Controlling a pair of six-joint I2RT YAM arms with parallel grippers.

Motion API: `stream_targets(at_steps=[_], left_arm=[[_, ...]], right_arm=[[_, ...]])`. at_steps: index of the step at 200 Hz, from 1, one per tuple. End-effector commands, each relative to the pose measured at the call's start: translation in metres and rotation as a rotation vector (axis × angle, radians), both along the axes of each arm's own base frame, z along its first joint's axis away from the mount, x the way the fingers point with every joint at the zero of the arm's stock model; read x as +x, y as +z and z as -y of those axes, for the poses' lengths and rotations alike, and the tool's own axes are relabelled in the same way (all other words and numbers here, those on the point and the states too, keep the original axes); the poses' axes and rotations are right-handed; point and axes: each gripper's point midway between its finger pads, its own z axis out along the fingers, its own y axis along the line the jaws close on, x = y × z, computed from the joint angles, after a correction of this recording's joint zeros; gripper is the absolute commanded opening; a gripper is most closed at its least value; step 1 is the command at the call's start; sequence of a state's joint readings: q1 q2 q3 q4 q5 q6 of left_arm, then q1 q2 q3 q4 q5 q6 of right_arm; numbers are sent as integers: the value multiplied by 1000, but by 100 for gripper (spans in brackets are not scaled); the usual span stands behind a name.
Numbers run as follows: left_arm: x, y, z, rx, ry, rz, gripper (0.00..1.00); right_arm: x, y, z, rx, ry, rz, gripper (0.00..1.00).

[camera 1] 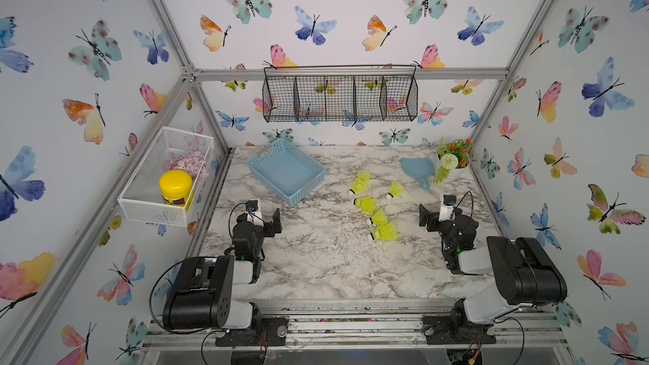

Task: Put the shuttlecocks into the storage box
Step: Move the storage box to the center of the board.

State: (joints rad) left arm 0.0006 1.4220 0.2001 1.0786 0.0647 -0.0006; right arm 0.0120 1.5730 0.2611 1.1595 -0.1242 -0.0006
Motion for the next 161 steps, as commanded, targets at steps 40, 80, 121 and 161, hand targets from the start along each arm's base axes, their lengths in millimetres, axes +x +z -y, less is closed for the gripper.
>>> stream_targets(at_steps=[40, 80, 121, 161], left_arm=[[3, 8, -2, 4, 14, 18, 98], [2, 7, -2, 4, 13, 17, 98], [2, 9, -3, 4, 14, 22, 98], [-14, 24, -27, -34, 165, 90, 98]], right_arm=[[3, 2, -2, -5, 15, 8, 98], [4, 3, -2, -5, 14, 11, 98], [3, 3, -2, -5, 14, 12, 98], [-8, 20, 7, 3, -37, 74, 98]])
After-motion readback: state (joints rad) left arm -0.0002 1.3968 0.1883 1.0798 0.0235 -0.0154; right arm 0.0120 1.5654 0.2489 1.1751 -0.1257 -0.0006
